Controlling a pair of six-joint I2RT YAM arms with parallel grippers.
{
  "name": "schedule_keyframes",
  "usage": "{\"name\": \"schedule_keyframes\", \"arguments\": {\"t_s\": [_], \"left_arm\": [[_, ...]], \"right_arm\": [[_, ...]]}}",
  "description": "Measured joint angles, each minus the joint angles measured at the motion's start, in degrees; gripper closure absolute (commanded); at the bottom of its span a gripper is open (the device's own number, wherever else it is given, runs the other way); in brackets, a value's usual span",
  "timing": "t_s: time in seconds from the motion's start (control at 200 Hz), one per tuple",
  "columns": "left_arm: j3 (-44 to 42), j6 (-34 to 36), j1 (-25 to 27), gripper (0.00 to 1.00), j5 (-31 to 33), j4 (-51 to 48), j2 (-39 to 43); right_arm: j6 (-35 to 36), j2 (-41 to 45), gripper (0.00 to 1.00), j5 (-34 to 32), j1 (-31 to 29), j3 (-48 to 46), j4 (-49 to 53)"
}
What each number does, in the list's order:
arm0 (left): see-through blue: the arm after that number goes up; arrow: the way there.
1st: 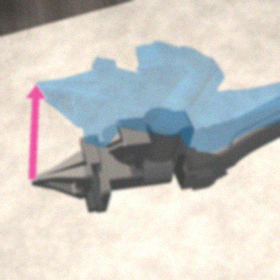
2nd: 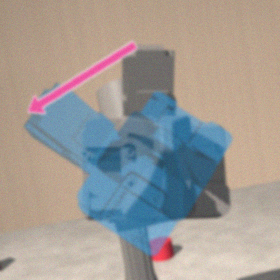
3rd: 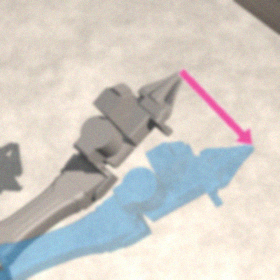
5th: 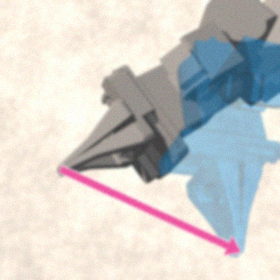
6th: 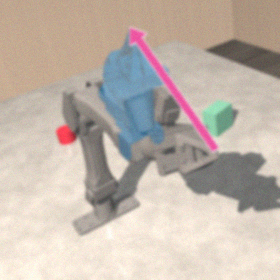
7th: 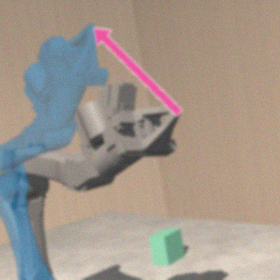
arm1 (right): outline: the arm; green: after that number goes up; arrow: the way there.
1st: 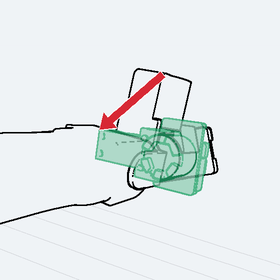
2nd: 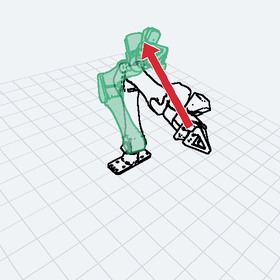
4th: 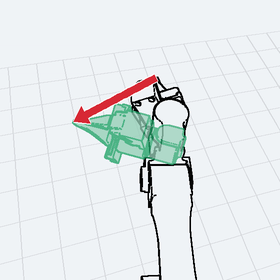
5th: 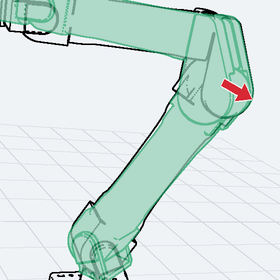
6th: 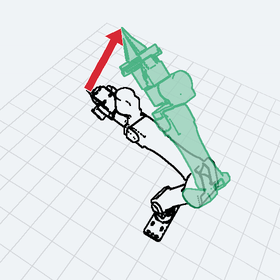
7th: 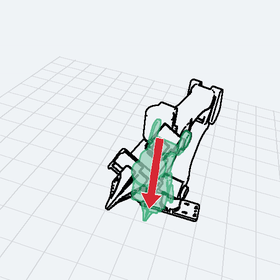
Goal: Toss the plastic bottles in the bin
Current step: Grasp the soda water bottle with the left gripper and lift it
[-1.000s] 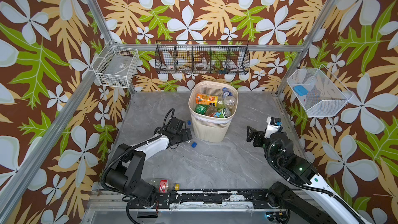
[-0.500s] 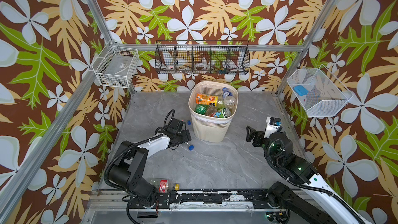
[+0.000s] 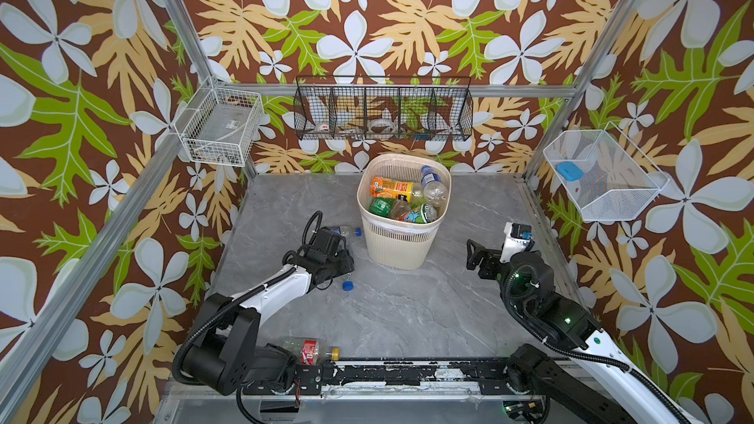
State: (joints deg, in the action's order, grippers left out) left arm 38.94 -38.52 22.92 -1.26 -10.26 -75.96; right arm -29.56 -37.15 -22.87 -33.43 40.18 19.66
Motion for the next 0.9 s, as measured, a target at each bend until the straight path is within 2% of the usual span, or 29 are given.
{"name": "schedule_keyframes", "arguments": {"t_s": [0.11,0.275,0.47,0.671,0.901], "left_arm": [[-1.3,-0.2,0.0,0.47,0.4,-1.2,6.0],[-1.5,-0.4,0.0,0.48,1.3,-3.5,16.9],[7.4,1.7,0.0,0.49,3.7,-8.7,26.3],[20.7,7.2,0.0,0.50,4.0,-13.8,25.1],[37.1,13.4,0.1,0.52,0.4,-15.7,14.9]], "right_arm": [[0.0,-0.2,0.00,0.1,0.0,0.0,0.0],[-0.2,-0.2,0.00,0.2,0.0,-0.1,-0.6],[-0.2,-0.4,0.00,0.2,0.0,-0.1,-1.2],[-0.2,-0.2,0.00,0.2,0.0,-0.1,-1.6],[-0.4,0.3,0.00,0.3,0.0,0.1,-1.5]]}}
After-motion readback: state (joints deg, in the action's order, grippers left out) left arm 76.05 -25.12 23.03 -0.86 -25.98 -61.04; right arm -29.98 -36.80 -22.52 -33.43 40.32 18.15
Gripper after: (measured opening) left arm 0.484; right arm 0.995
